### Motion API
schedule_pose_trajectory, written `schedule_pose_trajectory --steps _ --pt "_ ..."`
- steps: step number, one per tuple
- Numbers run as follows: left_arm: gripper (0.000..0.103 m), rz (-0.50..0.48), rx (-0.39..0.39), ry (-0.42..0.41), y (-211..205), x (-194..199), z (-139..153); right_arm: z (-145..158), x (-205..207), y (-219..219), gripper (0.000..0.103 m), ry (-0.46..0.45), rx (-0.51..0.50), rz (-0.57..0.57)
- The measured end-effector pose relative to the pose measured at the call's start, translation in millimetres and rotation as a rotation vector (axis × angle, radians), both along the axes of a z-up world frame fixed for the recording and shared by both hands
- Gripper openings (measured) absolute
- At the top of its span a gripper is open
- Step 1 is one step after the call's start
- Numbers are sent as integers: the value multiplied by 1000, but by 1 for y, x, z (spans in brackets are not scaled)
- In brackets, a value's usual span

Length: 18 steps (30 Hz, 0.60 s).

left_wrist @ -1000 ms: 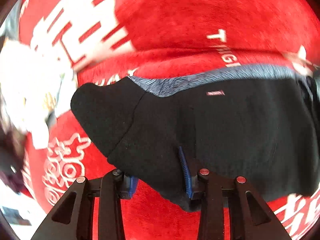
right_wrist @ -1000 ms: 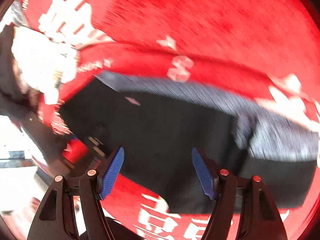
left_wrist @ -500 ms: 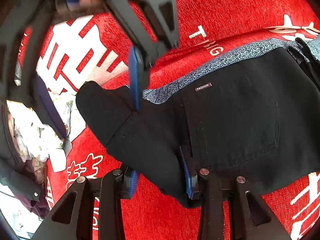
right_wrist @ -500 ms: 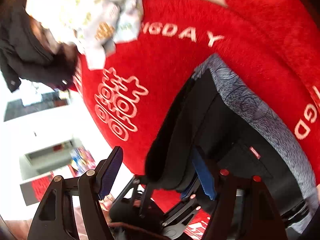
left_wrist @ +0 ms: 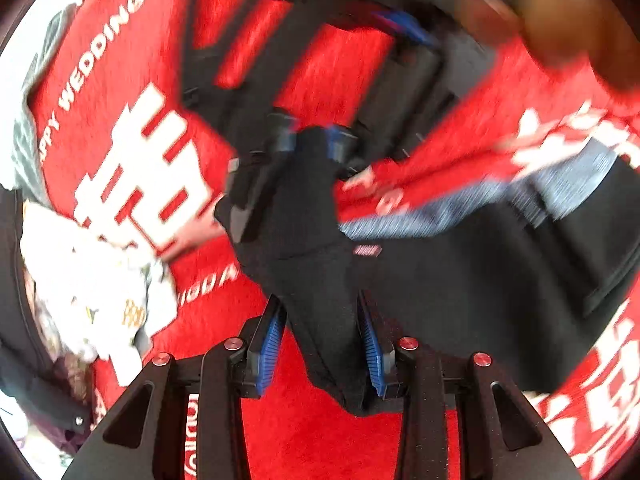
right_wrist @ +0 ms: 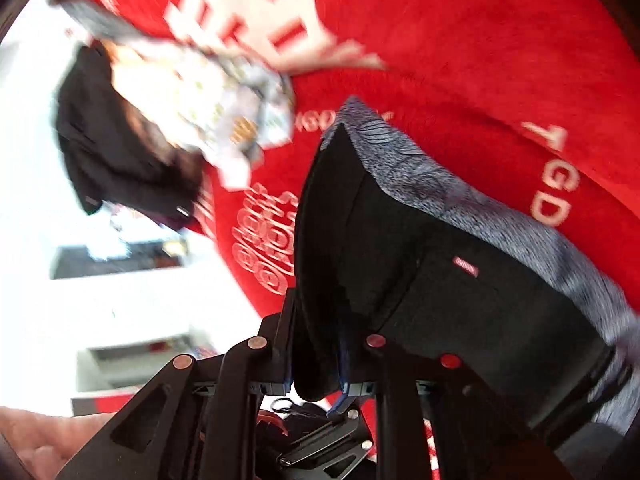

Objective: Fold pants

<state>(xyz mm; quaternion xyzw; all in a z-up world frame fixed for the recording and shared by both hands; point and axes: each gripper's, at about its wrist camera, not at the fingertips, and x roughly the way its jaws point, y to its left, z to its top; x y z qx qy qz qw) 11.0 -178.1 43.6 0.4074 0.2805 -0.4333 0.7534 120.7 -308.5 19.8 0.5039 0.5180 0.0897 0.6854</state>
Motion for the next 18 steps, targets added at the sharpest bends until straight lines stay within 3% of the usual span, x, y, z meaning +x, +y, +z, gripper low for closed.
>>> schedule_pose_trajectory --steps 5,10,13,18 --pt "38 -89 -83 24 -32 -41 38 36 -91 -39 18 -139 36 -208" --pt "38 -240 -115 67 -72 -110 50 58 -182 -71 18 -192 -14 -354" --pt "38 -327 -92 102 -96 -160 43 52 -250 -93 18 -176 -32 -456" --pt "38 -443 -27 165 -123 -231 15 17 -365 -107 18 -96 2 -670"
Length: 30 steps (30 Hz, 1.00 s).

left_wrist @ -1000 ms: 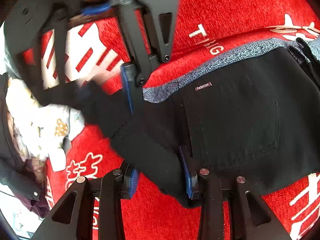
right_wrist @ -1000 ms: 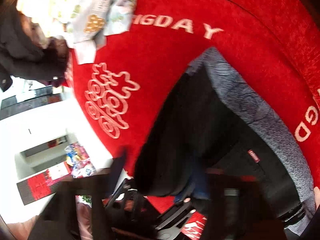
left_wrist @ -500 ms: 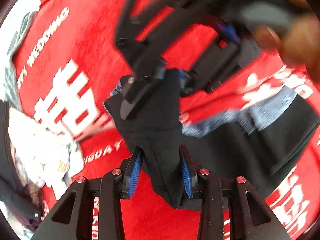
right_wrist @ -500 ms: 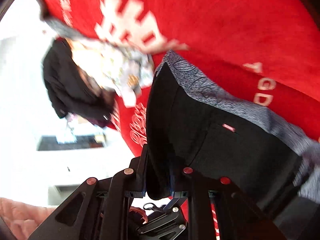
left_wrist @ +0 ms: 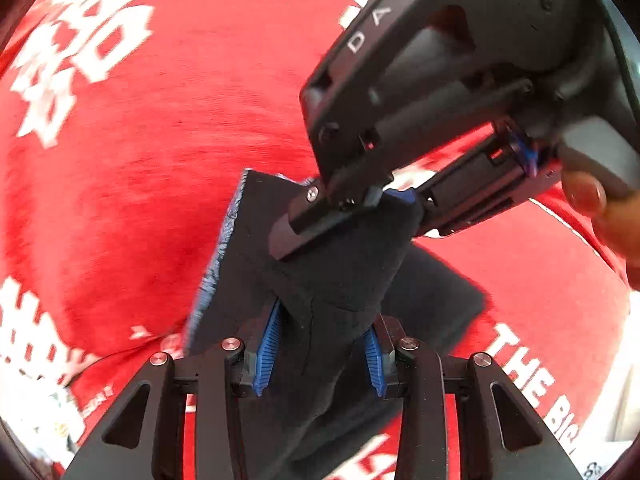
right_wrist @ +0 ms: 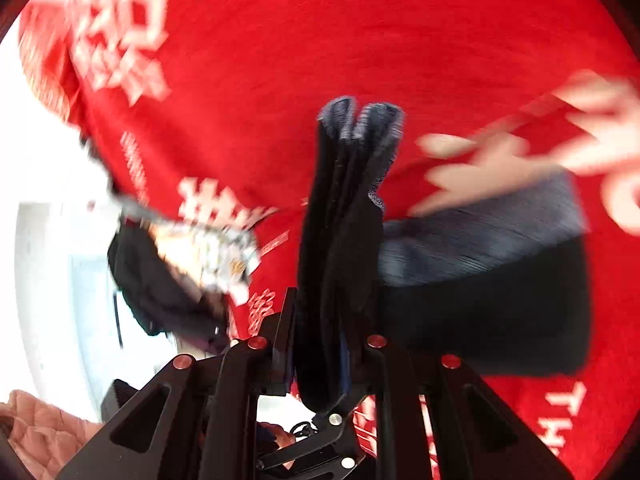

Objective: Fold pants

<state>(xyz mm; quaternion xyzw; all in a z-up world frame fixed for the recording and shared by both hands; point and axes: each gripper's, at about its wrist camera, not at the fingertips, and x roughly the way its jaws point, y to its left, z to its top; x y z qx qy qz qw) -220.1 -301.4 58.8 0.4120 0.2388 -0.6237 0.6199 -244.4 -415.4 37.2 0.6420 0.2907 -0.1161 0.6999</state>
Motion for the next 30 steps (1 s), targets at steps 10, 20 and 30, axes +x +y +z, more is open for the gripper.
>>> schedule_pose_trajectory --steps 10,20,30 --pt "45 -129 161 -97 -9 -58 -78 -101 -83 4 18 155 122 -141" --pt "57 -45 183 57 18 4 -34 -86 -74 14 23 337 -22 -40" --pt "63 477 211 252 -15 187 -48 -42 -63 24 31 622 -289 -27"
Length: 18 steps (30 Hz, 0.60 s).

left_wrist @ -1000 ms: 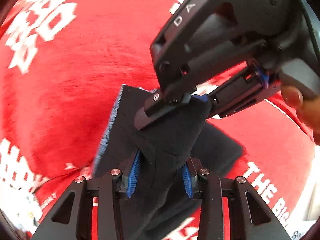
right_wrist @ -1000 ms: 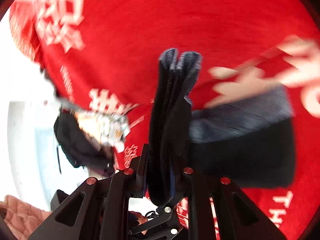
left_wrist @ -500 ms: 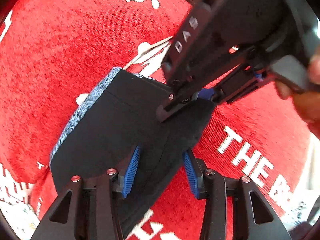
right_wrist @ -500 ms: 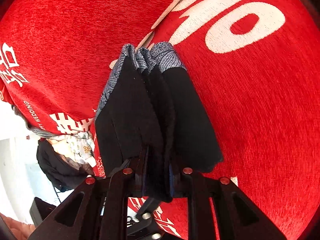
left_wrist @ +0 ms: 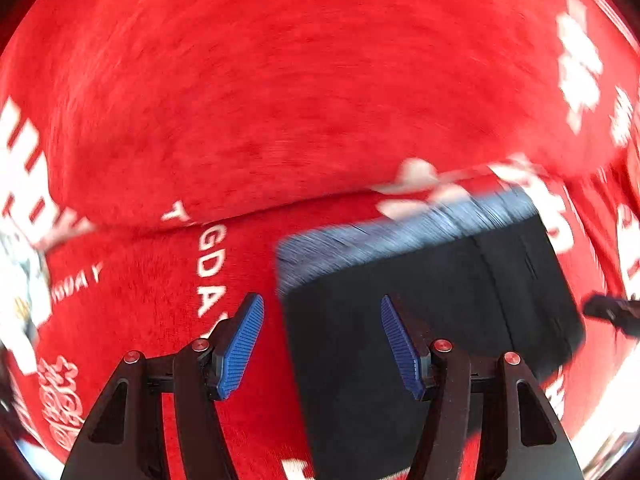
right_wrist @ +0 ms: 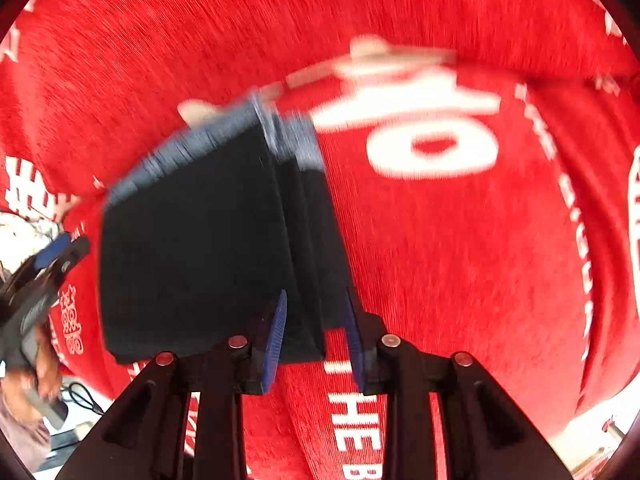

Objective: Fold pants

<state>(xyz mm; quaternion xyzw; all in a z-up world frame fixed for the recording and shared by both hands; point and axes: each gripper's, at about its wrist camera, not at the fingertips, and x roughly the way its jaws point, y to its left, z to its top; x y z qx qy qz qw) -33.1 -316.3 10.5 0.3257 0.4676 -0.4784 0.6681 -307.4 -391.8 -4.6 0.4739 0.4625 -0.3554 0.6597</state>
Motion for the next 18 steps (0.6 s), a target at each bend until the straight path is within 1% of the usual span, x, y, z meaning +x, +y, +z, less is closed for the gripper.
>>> schedule_pose_trajectory --steps 1,3,5,7,8,11,13,14,15,16,17,18 --pt "63 30 2 27 -4 12 -5 10 4 -5 31 -40 -34 0" --pt "63 65 6 79 -9 25 -17 17 11 -15 31 -80 -55 10" --pt "63 71 32 105 -13 26 -29 13 37 -29 31 -94 -59 49" --pt "63 60 66 166 -13 19 -47 7 57 -35 31 -87 -57 89" --pt "63 48 71 196 -11 13 -53 0 67 -37 31 -66 -57 115" --pt "64 3 45 157 -6 -5 -56 -29 79 -34 29 52 -24 155" --pt "64 15 47 163 -6 -5 -55 -36 78 -29 27 65 -46 162" --pt "64 26 51 181 -6 -2 -55 -36 75 -26 27 111 -74 170" --pt "67 41 59 197 -5 1 -54 -37 72 -24 32 162 -92 180" --pt "67 49 65 202 -6 4 -51 -37 67 -23 35 157 -88 175" --pt "67 52 73 206 -5 4 -47 -36 59 -24 40 157 -63 147" --pt "67 54 80 206 -3 6 -45 -34 53 -26 43 146 -41 120"
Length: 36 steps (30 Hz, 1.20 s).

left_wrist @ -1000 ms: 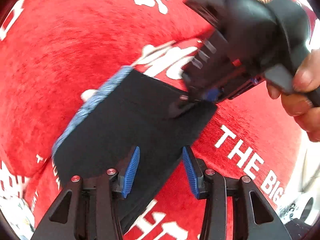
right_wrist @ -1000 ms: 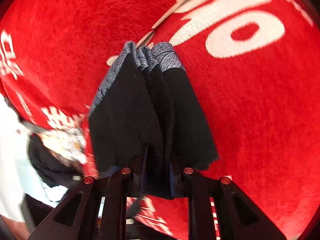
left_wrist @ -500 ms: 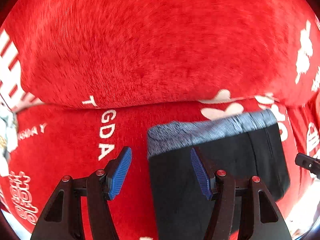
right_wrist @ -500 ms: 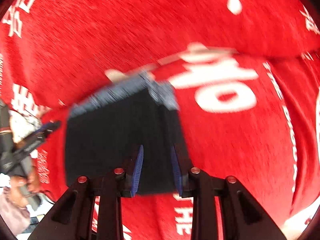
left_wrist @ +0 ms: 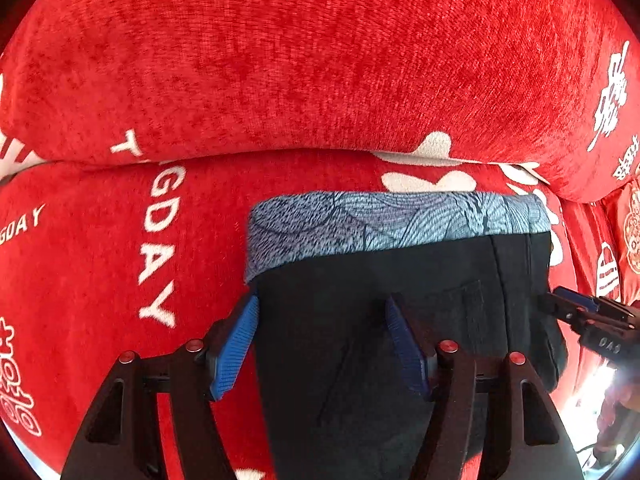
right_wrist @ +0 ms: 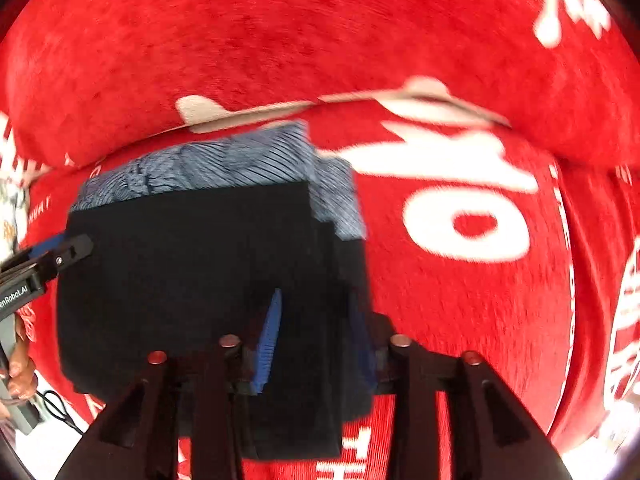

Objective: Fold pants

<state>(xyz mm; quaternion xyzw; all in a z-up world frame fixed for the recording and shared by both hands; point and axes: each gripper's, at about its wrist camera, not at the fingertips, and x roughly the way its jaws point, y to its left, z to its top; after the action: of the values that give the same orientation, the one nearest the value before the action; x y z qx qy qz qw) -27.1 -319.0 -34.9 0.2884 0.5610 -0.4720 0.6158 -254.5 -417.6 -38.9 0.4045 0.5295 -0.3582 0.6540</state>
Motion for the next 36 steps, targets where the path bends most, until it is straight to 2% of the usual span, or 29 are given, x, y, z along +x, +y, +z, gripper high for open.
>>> schedule_pose_trajectory --steps 3,5,7,10,13,14,16,17,19,21,23,26,28,30,36 --pt "67 -1 4 -16 12 2 9 6 -26 2 44 -40 31 -74" --pt "67 -4 20 -22 19 4 13 10 -42 8 48 -65 48 -117" --pt "79 1 43 -27 27 6 15 12 -57 17 49 -90 69 -160" --pt "82 5 37 -44 36 4 18 15 -75 36 49 -156 126 -247" --pt "82 7 51 -41 42 1 14 7 -88 60 49 -283 241 -379" --pt "82 10 62 -34 43 1 11 3 -91 63 47 -312 268 -416" --pt "82 15 78 -24 46 -2 8 -7 -95 63 29 -361 292 -476" --pt "82 17 79 -25 47 -3 8 -8 -96 61 27 -376 294 -490" --pt "82 15 80 -34 50 -5 9 -4 -88 56 20 -351 274 -459" --pt "95 12 103 -42 51 -7 5 -5 -77 52 20 -280 242 -384" --pt "95 13 126 -40 52 -9 2 -9 -69 53 20 -224 214 -331" --pt "95 16 139 -43 55 -11 3 -5 -67 57 21 -200 182 -312" --pt "95 16 146 -43 57 -11 3 -1 -66 61 25 -177 166 -299" --pt "95 16 151 -21 58 -11 2 3 -67 65 31 -156 164 -294" --pt "96 -8 155 8 64 -11 3 14 -64 82 33 -141 183 -264"
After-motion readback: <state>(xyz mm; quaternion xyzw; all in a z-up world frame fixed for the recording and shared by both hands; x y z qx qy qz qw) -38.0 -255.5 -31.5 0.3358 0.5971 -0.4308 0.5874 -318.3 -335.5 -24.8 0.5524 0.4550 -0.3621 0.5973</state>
